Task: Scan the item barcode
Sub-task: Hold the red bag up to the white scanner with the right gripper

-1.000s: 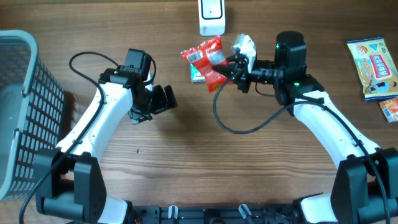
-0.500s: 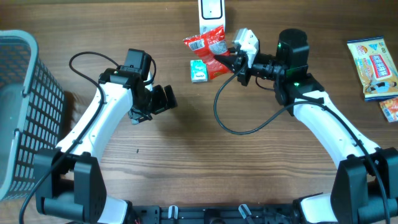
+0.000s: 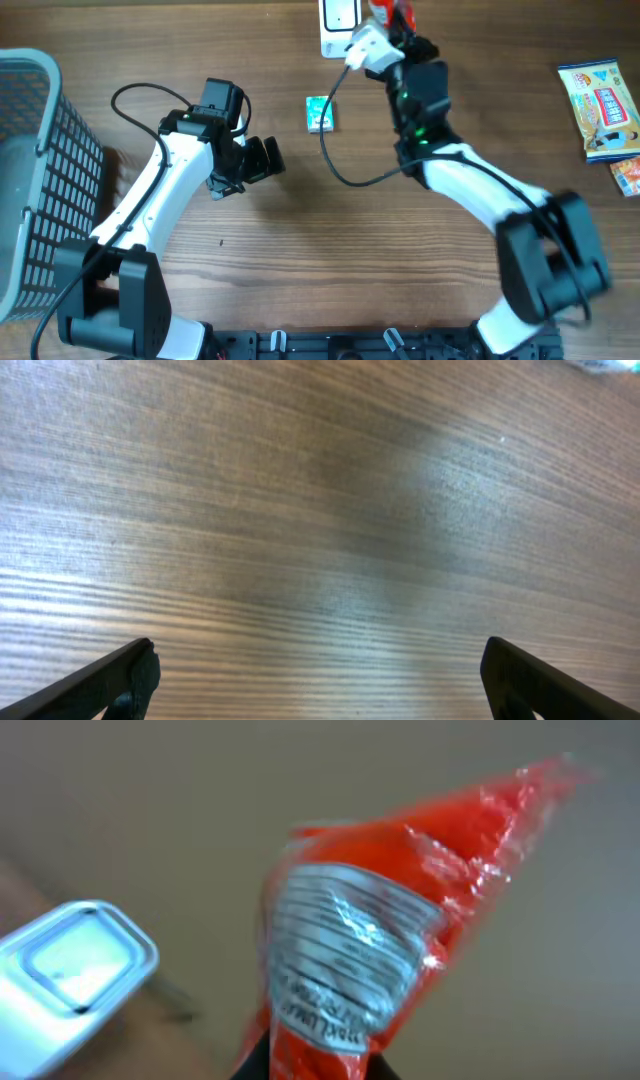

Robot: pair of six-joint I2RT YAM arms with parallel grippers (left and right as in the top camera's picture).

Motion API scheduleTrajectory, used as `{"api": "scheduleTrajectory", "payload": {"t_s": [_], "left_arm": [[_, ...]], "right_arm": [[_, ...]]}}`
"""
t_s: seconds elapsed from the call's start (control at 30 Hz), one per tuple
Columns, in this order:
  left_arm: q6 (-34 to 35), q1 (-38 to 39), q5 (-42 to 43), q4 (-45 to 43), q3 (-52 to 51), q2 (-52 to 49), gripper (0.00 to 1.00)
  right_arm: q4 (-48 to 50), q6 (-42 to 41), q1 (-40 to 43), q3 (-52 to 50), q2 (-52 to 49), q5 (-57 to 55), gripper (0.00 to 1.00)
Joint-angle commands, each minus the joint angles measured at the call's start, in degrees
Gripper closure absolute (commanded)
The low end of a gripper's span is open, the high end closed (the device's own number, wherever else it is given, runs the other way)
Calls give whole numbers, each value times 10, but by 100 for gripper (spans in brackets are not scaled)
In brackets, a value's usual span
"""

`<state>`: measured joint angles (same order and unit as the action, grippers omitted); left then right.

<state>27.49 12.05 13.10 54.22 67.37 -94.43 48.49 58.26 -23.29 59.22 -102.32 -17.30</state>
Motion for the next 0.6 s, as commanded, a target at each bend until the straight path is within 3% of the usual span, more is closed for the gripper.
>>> {"api": "scheduleTrajectory", "payload": {"t_s": [0.0, 0.13, 0.23, 0.37, 0.57], "left_arm": [[3, 0, -8, 0, 7, 6, 0], [3, 0, -8, 0, 7, 6, 0], [3, 0, -8, 0, 7, 6, 0], [3, 0, -8, 0, 7, 6, 0], [3, 0, -8, 0, 7, 6, 0]], "right_arm": [[120, 216, -2, 33, -105, -6, 96], [113, 228, -3, 119, -169, 34, 96], [39, 228, -3, 197, -203, 101, 96], [17, 267, 5, 293, -272, 158, 96], [-23, 301, 16, 334, -342, 199, 96]]}}
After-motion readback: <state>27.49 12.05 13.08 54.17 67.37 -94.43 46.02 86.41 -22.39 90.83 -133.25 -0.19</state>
